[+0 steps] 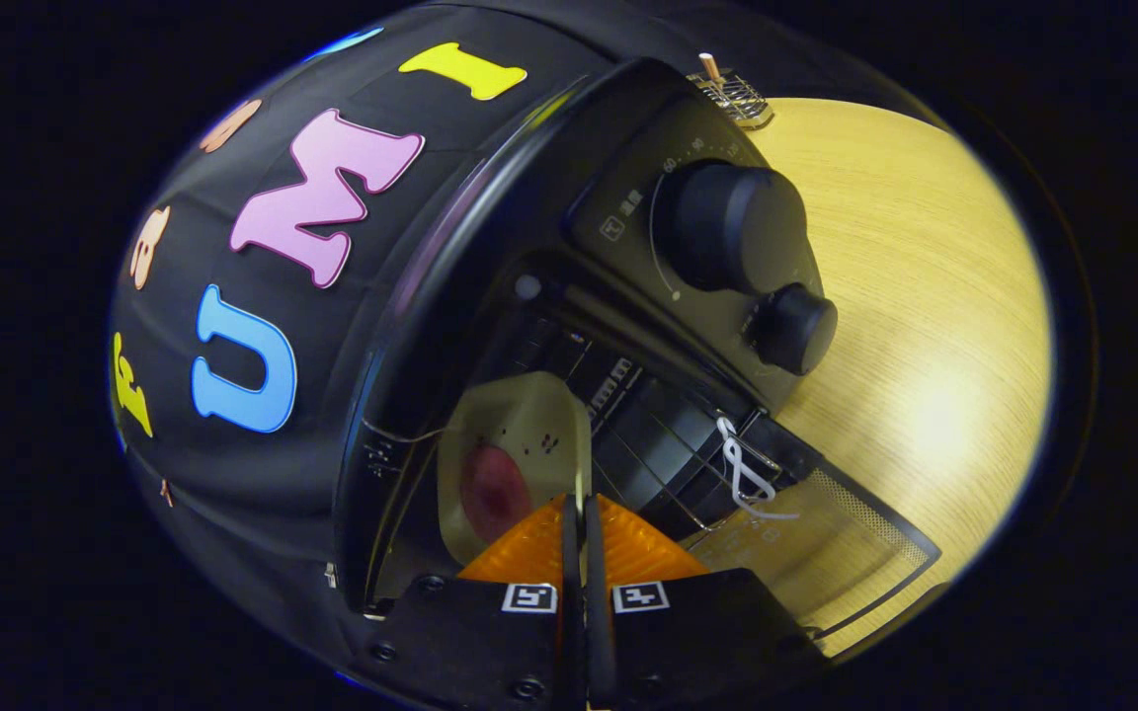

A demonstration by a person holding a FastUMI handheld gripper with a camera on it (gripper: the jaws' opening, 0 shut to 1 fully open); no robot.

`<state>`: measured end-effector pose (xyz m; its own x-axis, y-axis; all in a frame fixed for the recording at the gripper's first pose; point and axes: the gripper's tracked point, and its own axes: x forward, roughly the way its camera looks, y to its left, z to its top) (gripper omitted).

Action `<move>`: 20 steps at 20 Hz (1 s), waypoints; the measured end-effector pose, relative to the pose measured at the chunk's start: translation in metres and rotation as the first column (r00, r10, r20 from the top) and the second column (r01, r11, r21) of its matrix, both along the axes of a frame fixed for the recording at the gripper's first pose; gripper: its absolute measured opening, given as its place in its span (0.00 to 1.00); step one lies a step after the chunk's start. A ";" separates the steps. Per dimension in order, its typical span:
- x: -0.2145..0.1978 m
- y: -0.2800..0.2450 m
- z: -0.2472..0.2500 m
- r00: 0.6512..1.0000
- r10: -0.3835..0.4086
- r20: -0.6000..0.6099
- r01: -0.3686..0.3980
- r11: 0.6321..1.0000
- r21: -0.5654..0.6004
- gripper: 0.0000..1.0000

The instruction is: Open the toaster oven, put the food inside, and close the toaster oven door.

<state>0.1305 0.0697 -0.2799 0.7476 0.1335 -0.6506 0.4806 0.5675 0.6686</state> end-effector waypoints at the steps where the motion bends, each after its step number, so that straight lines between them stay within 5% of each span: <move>1: -0.001 -0.001 0.002 1.000 0.007 0.009 -0.006 1.000 -0.015 0.06; 3: -0.002 0.003 0.002 0.999 0.027 0.022 -0.026 0.999 -0.032 0.14; 6: -0.012 0.012 0.016 0.996 0.078 0.030 -0.077 0.996 -0.034 0.44; 8: -0.025 0.015 0.016 0.993 0.113 0.021 -0.112 0.992 -0.065 0.75; 12: -0.050 0.016 0.020 0.984 0.176 0.006 -0.174 0.977 -0.125 0.99; 20: -0.115 0.008 0.027 0.926 0.369 -0.082 -0.375 0.870 -0.320 0.98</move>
<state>0.0155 0.0774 -0.2533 0.6727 0.1797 -0.7178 0.2005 0.8895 0.4106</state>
